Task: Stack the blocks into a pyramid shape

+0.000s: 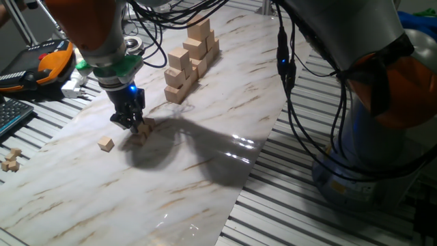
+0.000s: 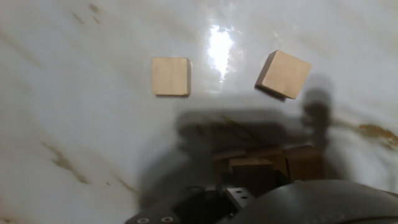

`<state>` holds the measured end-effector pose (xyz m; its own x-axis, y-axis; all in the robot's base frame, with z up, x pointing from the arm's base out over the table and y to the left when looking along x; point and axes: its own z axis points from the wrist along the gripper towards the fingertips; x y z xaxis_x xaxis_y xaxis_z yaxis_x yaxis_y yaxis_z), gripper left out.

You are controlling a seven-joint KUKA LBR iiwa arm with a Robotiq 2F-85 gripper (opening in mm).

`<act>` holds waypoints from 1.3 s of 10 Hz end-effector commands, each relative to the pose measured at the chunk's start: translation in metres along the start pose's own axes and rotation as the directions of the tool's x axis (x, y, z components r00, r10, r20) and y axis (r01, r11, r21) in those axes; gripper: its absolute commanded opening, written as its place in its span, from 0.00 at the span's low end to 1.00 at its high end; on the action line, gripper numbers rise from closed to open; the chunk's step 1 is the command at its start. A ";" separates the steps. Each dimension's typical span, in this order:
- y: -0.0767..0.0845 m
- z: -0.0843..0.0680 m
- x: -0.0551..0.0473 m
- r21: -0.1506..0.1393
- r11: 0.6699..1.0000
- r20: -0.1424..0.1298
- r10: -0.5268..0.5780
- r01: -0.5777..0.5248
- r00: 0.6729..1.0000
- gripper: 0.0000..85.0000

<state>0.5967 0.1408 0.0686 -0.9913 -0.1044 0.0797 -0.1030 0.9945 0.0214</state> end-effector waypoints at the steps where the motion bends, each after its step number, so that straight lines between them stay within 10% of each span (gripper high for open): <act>1: 0.000 0.001 0.000 -0.001 1.000 -0.004 -0.001 0.001 1.000 0.00; 5: -0.001 0.002 -0.001 -0.004 1.000 -0.017 -0.002 0.002 1.000 0.00; 6: -0.001 0.003 0.000 -0.004 1.000 -0.014 0.001 -0.002 1.000 0.20; 8: 0.000 0.004 -0.001 -0.006 1.000 -0.010 0.009 -0.009 1.000 0.20; 9: -0.001 0.004 -0.001 -0.003 1.000 -0.007 0.006 -0.006 1.000 0.40; 12: -0.001 0.004 -0.001 0.001 1.000 -0.002 0.008 -0.008 1.000 0.40; 13: -0.001 0.004 -0.001 0.001 1.000 0.001 0.009 -0.009 1.000 0.60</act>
<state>0.5974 0.1404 0.0650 -0.9924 -0.0940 0.0793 -0.0927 0.9955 0.0201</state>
